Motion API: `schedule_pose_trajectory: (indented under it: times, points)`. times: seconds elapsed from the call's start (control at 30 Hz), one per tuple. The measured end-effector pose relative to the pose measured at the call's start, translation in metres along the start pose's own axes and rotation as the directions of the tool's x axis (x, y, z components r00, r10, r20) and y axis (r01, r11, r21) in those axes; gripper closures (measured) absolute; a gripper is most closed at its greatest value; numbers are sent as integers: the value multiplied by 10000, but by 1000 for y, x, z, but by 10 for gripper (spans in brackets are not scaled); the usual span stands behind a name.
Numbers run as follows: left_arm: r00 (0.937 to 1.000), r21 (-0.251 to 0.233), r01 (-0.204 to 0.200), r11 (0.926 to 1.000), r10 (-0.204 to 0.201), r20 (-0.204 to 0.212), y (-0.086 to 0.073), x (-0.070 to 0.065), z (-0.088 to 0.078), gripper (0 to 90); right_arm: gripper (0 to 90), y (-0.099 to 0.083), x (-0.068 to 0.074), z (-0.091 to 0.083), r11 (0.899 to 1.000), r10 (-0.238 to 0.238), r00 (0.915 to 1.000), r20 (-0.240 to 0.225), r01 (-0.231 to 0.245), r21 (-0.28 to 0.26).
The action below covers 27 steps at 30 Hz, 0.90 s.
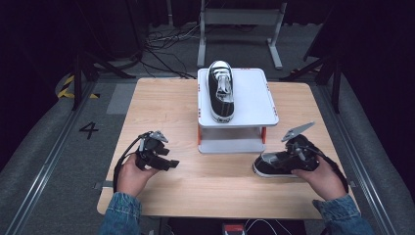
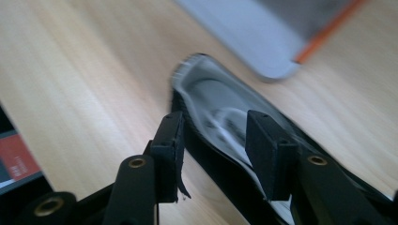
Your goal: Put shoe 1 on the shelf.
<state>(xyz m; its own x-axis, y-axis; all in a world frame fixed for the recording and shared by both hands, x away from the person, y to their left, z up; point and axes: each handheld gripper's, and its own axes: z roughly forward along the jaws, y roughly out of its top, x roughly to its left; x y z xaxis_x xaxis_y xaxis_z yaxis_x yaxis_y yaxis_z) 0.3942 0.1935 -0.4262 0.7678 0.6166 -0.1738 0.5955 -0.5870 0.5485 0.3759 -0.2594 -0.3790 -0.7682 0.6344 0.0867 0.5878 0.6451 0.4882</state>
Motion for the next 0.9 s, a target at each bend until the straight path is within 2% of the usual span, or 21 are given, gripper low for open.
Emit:
schedule_pose_trajectory:
  times: [0.07,0.13,0.2,0.23,0.27,0.3,0.4,0.6,0.67,0.7,0.77,0.8,0.87,0.9]
  points:
    - [9999,-47,107,9999,-107,-12,-2,0,-1,348,589,6,7,12,9994,-339,9986,-408,343,103]
    - [9999,-22,108,9999,-108,-31,-2,0,-1,347,594,11,9,22,9983,-523,9972,-542,536,217]
    - [10000,-13,72,10000,-72,-5,-3,0,-1,347,659,12,9,30,9972,-567,9953,-782,602,440]
    - [10000,-17,79,10000,-79,-5,-3,0,-1,347,716,12,10,32,9967,-577,9960,-686,614,526]
    - [10000,-17,86,10000,-86,-20,-2,0,-1,347,794,12,10,32,9966,-541,9971,-533,572,587]
    - [10000,-19,67,10000,-67,-13,-2,1,-1,347,834,11,10,28,9969,-497,9976,-489,526,590]
    - [10000,-11,50,10000,-50,-11,0,1,1,347,847,5,13,19,9946,-565,9949,-832,634,827]
    - [9998,14,-121,9999,120,177,10,-1,7,346,828,-15,28,0,9850,-832,9902,-1119,987,1417]
    - [9996,-4,-168,9999,168,244,13,0,9,346,811,-26,30,-2,9797,-745,9857,-1514,1007,1735]
    - [9995,7,-151,9999,150,294,15,0,10,346,783,-28,29,-4,9823,-740,9844,-1594,996,1587]
    - [9993,-97,-201,9998,204,327,17,-1,12,345,613,-30,26,-4,9881,-432,9879,-1492,643,1395]
    - [9991,-93,-216,9997,220,349,17,-1,13,345,587,-31,24,-4,9892,-243,9901,-1385,438,1398]
    - [9991,-16,-277,9996,277,315,19,-1,13,345,516,-32,24,-9,9923,-218,9932,-1143,354,1187]
    - [9993,-34,-196,9998,197,324,19,-1,13,344,509,-32,23,-12,9943,-168,9951,-978,269,1029]
